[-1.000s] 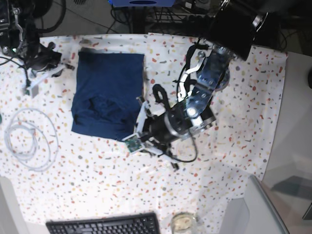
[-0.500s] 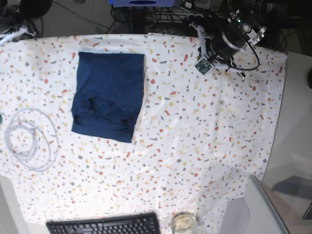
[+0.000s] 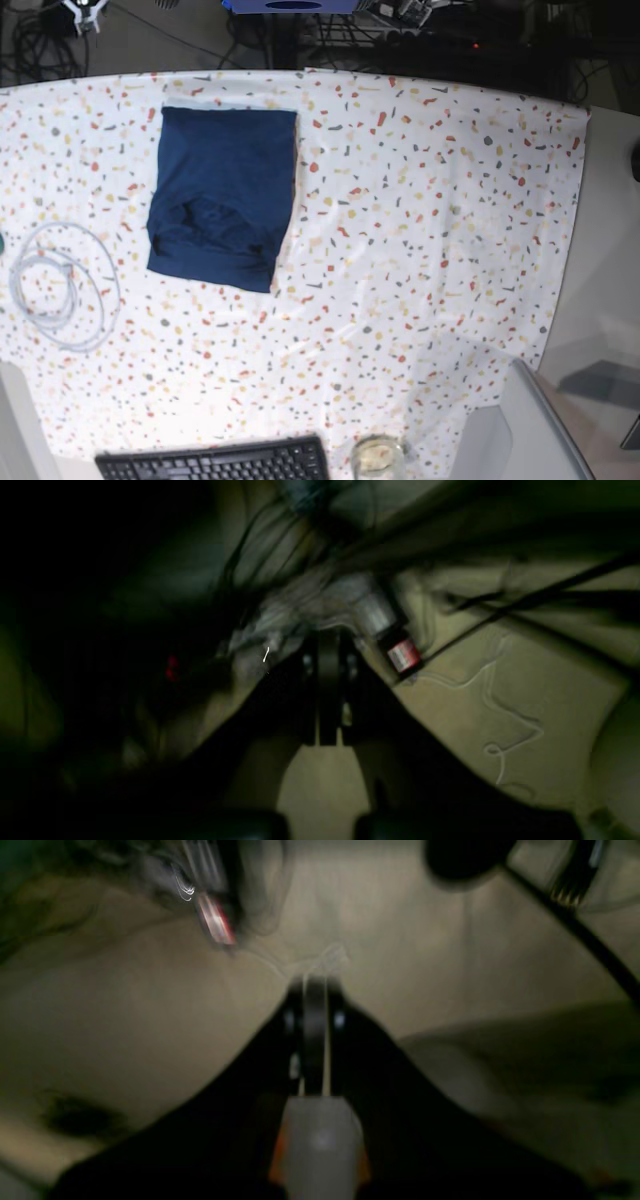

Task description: Layout the t-shirt on the table in an organized manner, then fold the t-shirt properly

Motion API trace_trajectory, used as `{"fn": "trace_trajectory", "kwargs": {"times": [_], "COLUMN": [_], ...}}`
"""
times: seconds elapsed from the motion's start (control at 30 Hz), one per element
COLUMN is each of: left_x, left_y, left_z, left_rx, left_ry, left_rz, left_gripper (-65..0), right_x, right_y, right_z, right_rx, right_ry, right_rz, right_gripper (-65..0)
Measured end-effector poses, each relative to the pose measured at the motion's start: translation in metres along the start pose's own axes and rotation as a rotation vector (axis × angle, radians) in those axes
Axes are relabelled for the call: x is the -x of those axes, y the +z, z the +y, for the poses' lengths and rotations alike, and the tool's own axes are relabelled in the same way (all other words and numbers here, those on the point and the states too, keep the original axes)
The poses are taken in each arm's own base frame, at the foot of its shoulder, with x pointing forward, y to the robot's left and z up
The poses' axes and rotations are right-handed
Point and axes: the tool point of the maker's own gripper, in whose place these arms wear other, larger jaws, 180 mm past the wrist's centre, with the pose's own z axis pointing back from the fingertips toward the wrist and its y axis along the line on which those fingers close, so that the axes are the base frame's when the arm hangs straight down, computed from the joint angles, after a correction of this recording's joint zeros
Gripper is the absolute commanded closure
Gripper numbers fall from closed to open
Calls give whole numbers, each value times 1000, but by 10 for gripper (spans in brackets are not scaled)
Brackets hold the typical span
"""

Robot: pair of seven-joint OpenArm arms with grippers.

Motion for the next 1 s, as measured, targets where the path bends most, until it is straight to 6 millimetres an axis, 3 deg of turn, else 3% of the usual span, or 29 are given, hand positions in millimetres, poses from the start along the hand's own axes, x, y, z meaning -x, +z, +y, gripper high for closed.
{"fn": "trace_trajectory", "kwargs": {"times": [0.13, 0.23, 0.27, 0.33, 0.4, 0.47, 0.57, 0.67, 0.77, 0.87, 1.0], "left_x": [42, 59, 49, 5, -7, 4, 28, 18, 9, 28, 54], "left_y": [-31, -38, -43, -51, -57, -60, -57, -60, -62, -53, -41], "left_z": [-14, -19, -15, 4, 9, 7, 1, 4, 10, 10, 17], "left_rx": [55, 74, 81, 36, 33, 44, 58, 54, 44, 41, 32], "left_ry": [141, 247, 221, 241, 231, 220, 203, 200, 198, 197, 187], "left_rz": [54, 104, 84, -101, -110, -24, 93, 59, 26, 63, 126], "left_gripper": [0, 0, 0, 0, 0, 0, 0, 0, 0, 0, 0], "right_x": [25, 39, 37, 24, 10, -9, -19, -8, -1, -9, -22], "right_y": [-46, -65, -67, -66, -67, -67, -66, -67, -67, -67, -67], "right_z": [26, 24, 22, 20, 27, 41, 54, 63, 88, 108, 107], "right_rx": [-29, -20, -18, -13, -19, -41, -62, -76, -114, -143, -141], "right_ry": [107, 169, 171, 176, 165, 163, 165, 162, 151, 145, 151], "right_rz": [19, -6, -40, -130, -179, -232, -258, -232, -224, -241, -261], "right_gripper": [-14, -14, -14, -14, -14, -15, -18, -20, -20, -20, -20]}}
